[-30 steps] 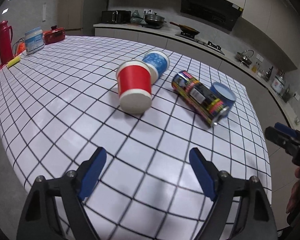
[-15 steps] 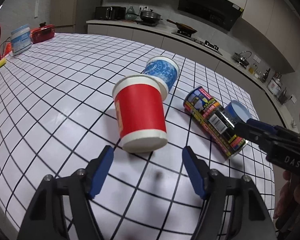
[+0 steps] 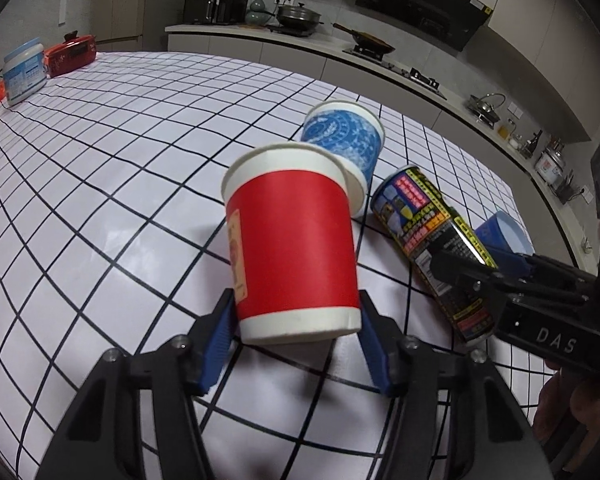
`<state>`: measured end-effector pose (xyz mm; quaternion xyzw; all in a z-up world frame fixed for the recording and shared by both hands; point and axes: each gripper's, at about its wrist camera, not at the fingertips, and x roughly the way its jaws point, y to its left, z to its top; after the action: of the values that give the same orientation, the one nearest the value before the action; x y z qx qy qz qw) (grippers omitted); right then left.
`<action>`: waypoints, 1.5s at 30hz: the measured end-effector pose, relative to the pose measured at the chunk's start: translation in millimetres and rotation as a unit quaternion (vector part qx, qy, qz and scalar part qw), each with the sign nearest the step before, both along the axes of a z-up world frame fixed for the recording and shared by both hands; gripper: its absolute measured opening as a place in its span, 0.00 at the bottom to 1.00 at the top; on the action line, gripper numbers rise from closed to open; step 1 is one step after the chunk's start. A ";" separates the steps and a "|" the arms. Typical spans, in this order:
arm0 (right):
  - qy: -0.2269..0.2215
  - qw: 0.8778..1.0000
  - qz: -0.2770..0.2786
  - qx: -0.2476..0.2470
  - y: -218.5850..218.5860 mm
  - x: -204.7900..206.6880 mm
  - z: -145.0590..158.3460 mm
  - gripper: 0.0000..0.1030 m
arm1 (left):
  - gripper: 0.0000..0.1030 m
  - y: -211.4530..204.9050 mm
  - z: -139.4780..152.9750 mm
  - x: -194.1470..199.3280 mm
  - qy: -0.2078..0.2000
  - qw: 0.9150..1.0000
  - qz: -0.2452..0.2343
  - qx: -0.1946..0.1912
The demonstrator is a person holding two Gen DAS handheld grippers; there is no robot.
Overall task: Collect trash
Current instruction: 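Grasp the red paper cup with the left tool while the right tool grasps the yellow-green spray can, then lift the red cup and spray can and carry them toward the bin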
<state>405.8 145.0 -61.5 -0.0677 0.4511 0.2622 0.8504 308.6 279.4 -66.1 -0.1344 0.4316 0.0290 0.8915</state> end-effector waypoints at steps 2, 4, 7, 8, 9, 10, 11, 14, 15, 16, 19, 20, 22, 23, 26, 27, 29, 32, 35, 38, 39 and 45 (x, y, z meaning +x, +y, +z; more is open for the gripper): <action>0.004 1.000 0.000 0.004 1.7 3.2 -2.2 0.55 | 0.58 -1.2 -1.0 2.2 0.001 1.000 0.000 0.003; 0.009 1.000 -0.002 0.006 2.6 6.2 -3.7 0.55 | 0.58 -0.9 -0.8 3.9 -0.002 1.000 -0.001 0.005; 0.017 1.000 0.000 0.008 5.0 7.7 -5.6 0.55 | 0.57 1.4 0.6 2.2 -0.004 1.000 -0.002 0.009; 0.020 1.000 0.002 0.011 4.8 7.8 -5.7 0.55 | 0.56 2.7 1.3 0.4 -0.006 1.000 -0.003 0.006; 0.023 1.000 0.005 0.013 5.3 7.0 -5.7 0.55 | 0.56 3.8 1.6 -2.1 -0.007 1.000 -0.004 0.008; 0.021 1.000 0.007 0.010 6.5 5.8 -5.8 0.55 | 0.56 4.3 1.7 -5.6 -0.006 1.000 -0.005 0.014; 0.021 1.000 0.008 0.010 7.5 5.5 -6.0 0.55 | 0.56 5.1 1.4 -8.9 -0.006 1.000 -0.005 0.017; 0.028 0.999 0.010 0.015 8.6 7.8 -7.7 0.55 | 0.58 10.0 -0.2 -10.6 -0.005 1.000 -0.003 0.015; 0.030 0.999 0.011 0.013 9.7 8.8 -9.2 0.55 | 0.58 11.4 -0.3 -10.5 -0.006 1.000 0.001 0.016; 0.032 0.999 0.012 0.009 11.1 9.5 -10.9 0.55 | 0.58 13.4 -0.4 -9.0 -0.006 1.000 0.004 0.014; 0.038 0.999 0.018 0.000 16.2 8.2 -16.5 0.56 | 0.60 16.7 -0.3 -2.0 -0.003 1.000 0.007 0.012; 0.038 0.999 0.019 -0.002 17.3 8.0 -17.3 0.56 | 0.61 16.6 -0.4 0.2 -0.002 1.000 0.006 0.016; 0.036 0.999 0.016 -0.002 17.5 6.6 -17.7 0.55 | 0.60 16.4 -1.0 3.9 -0.004 1.000 0.001 0.020; 0.037 0.999 0.017 -0.002 18.0 5.6 -17.7 0.54 | 0.58 16.6 -1.1 4.5 -0.005 1.000 -0.002 0.020; 0.034 0.999 0.020 -0.002 17.7 0.9 -14.9 0.54 | 0.57 18.7 1.9 -0.2 -0.014 1.000 -0.001 0.021; 0.030 0.999 0.019 -0.001 16.6 -1.7 -13.0 0.54 | 0.57 17.8 2.9 -3.2 -0.017 1.000 -0.002 0.024; 0.025 1.000 0.017 0.007 11.5 -6.8 -8.5 0.53 | 0.57 16.9 4.9 -7.2 -0.020 0.999 -0.002 0.026; 0.021 1.000 0.014 0.015 5.3 -15.1 -3.1 0.53 | 0.57 12.3 7.6 -14.6 -0.024 0.999 -0.003 0.027; 0.013 1.000 0.015 0.020 -1.8 -26.4 3.5 0.53 | 0.57 8.3 9.9 -23.4 -0.027 0.999 -0.005 0.030; 0.004 1.000 0.011 0.028 -12.8 -39.3 10.9 0.53 | 0.57 3.7 14.2 -33.0 -0.032 0.999 -0.004 0.029; 0.002 0.999 0.009 0.031 -16.7 -43.4 13.6 0.53 | 0.57 1.7 15.7 -35.7 -0.034 0.999 -0.005 0.030; -0.010 0.999 -0.011 0.042 -52.7 -65.9 26.5 0.53 | 0.57 -14.2 23.6 -47.0 -0.043 0.999 -0.013 0.027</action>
<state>339.8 92.3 -35.1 -0.0294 0.4316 0.2708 0.8600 261.6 265.2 -42.6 -0.1057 0.3941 0.0230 0.9127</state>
